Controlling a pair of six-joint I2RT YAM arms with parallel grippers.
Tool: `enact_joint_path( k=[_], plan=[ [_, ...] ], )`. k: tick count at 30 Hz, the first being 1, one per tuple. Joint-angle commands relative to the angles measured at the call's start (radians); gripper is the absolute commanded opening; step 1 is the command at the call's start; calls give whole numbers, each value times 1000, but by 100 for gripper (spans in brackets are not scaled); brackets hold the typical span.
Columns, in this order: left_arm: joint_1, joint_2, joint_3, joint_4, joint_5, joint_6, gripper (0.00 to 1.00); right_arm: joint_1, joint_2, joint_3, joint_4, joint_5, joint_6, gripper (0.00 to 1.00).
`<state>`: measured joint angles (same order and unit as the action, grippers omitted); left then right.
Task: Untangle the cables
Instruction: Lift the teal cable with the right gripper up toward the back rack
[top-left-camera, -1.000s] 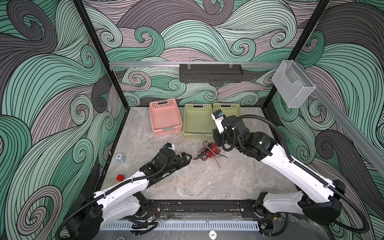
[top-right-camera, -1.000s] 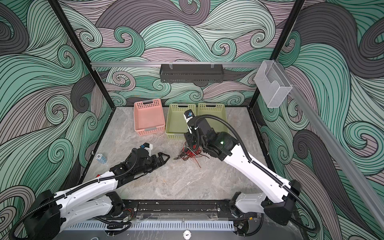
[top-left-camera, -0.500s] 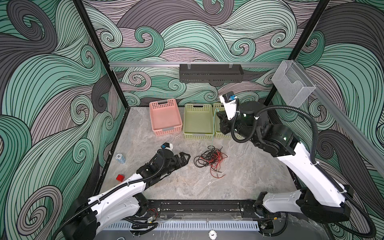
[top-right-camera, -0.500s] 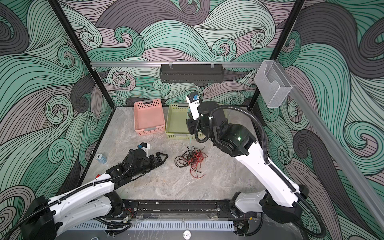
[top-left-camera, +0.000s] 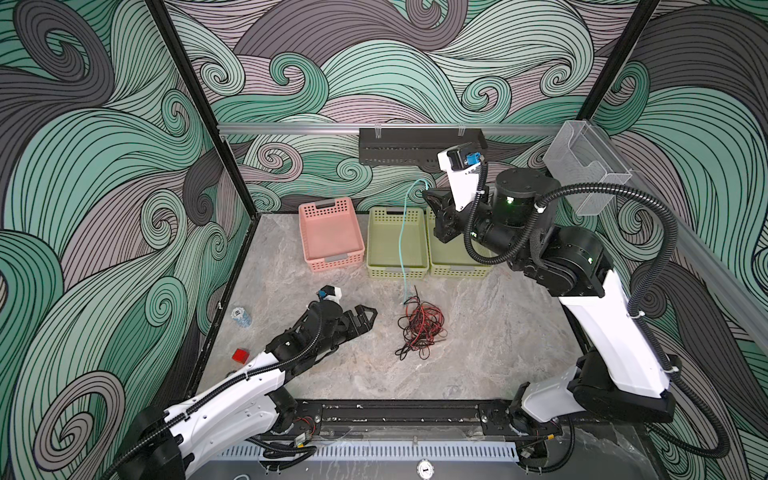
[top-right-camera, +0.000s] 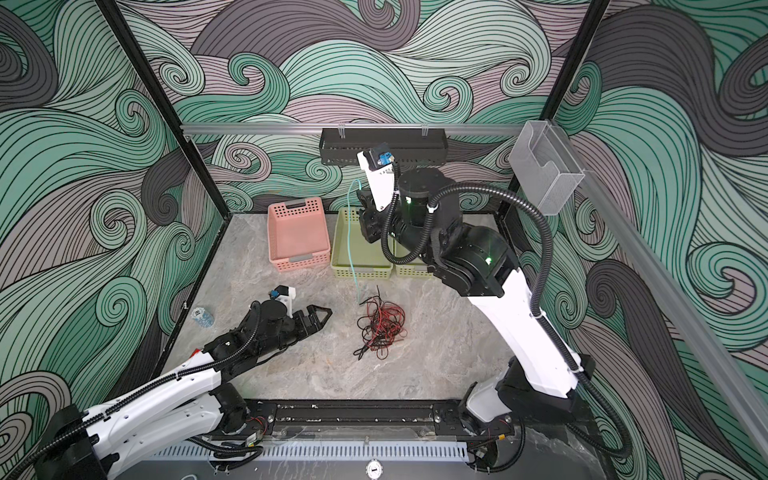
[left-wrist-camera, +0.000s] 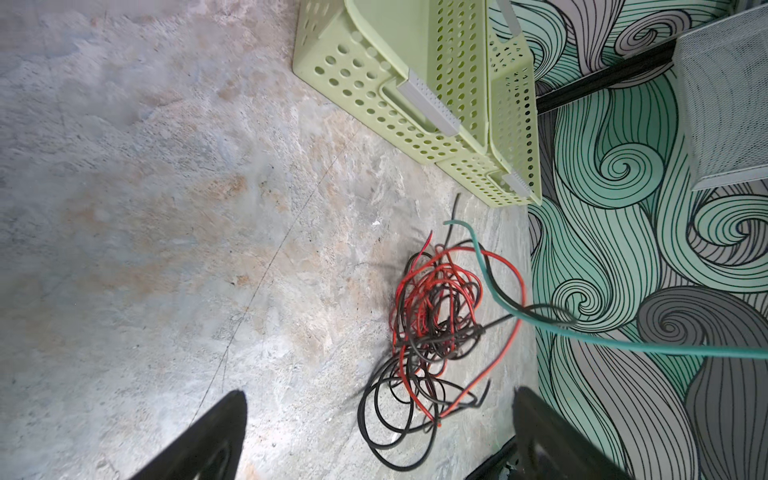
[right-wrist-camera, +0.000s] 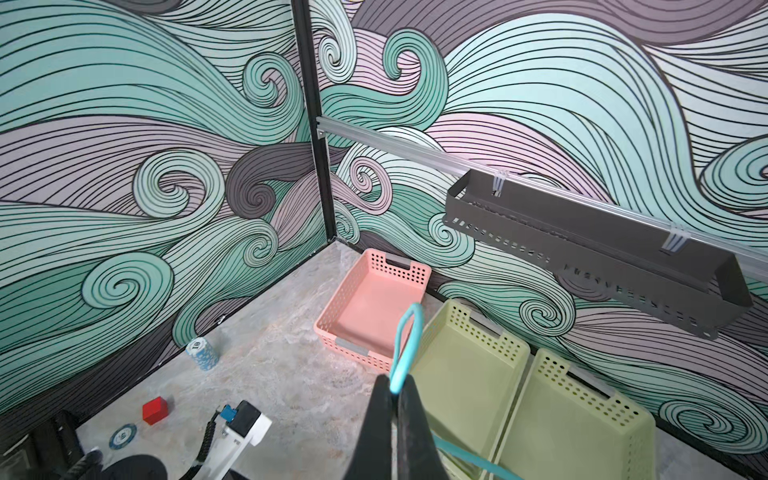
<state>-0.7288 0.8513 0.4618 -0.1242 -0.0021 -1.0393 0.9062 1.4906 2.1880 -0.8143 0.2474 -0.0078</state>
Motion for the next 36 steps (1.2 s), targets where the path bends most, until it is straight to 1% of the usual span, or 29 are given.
enact_joint_path(
  k=[1, 3, 7, 9, 11, 16, 19, 22, 25, 30, 33, 36],
  plan=[
    [-3, -21, 10, -26, -32, 10, 97, 38, -22, -55, -3, -8, -26, 0],
    [-3, -24, 5, -18, -32, 10, 97, 46, -41, -86, 39, 8, -35, 0],
    [-3, -24, 29, -31, -31, 41, 97, 45, -35, -17, 58, -7, -25, 0],
    [-2, -36, 55, -75, -54, 66, 97, 45, -37, -24, 97, -26, -14, 0],
    [-1, -63, 74, -128, -97, 82, 97, 45, -33, -40, 134, -21, -17, 0],
    [1, -184, 56, -222, -203, 79, 97, 43, 5, 9, 230, 22, -42, 0],
    [1, -286, 16, -260, -267, 47, 97, 36, 51, 106, 293, 21, -47, 0],
    [0, -394, -37, -289, -326, 1, 97, 26, 123, 231, 304, 2, -43, 0],
    [1, -493, -76, -316, -338, -16, 97, 14, 197, 314, 276, -30, -13, 0],
    [1, -612, -93, -367, -320, 9, 97, -8, 258, 307, 268, -39, 10, 0],
    [0, -646, -89, -388, -319, 31, 96, -34, 269, 292, 268, -61, 38, 0],
    [0, -648, -61, -424, -311, 35, 96, -55, 271, 269, 275, -71, 54, 0]
  ],
)
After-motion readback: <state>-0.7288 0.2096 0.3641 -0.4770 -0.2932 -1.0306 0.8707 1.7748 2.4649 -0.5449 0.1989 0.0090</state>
